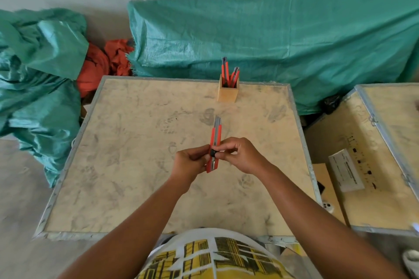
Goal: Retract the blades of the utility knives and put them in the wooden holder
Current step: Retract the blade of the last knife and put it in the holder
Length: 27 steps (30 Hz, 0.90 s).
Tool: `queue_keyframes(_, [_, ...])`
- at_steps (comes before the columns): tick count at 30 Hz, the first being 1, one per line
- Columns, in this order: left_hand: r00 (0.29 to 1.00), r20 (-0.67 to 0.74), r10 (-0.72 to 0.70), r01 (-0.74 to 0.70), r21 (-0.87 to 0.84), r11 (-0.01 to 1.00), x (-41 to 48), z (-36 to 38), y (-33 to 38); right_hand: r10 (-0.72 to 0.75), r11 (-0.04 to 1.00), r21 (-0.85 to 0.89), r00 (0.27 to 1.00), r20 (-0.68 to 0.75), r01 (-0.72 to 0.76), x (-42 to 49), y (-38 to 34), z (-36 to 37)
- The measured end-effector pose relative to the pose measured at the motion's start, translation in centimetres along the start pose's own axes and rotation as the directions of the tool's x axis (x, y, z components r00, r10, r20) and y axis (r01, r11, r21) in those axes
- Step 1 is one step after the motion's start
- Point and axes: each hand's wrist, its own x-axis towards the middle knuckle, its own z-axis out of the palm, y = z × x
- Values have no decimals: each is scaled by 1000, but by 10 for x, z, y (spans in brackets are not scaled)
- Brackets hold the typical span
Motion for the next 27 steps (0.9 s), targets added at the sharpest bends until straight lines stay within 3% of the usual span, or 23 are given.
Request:
queue_keyframes(9, [996, 82, 23, -17, -74, 997, -4, -4, 13, -22, 993, -111, 999, 44, 27, -5, -13, -3])
queue_keyframes(18, [975, 194, 104, -93, -67, 993, -11, -8, 34, -130, 982, -147, 988, -80, 117, -9, -19, -3])
queue_keyframes(27, [974, 176, 141, -129, -81, 988, -17, -3, 36, -188, 975, -146, 971, -146, 167, -12, -21, -2])
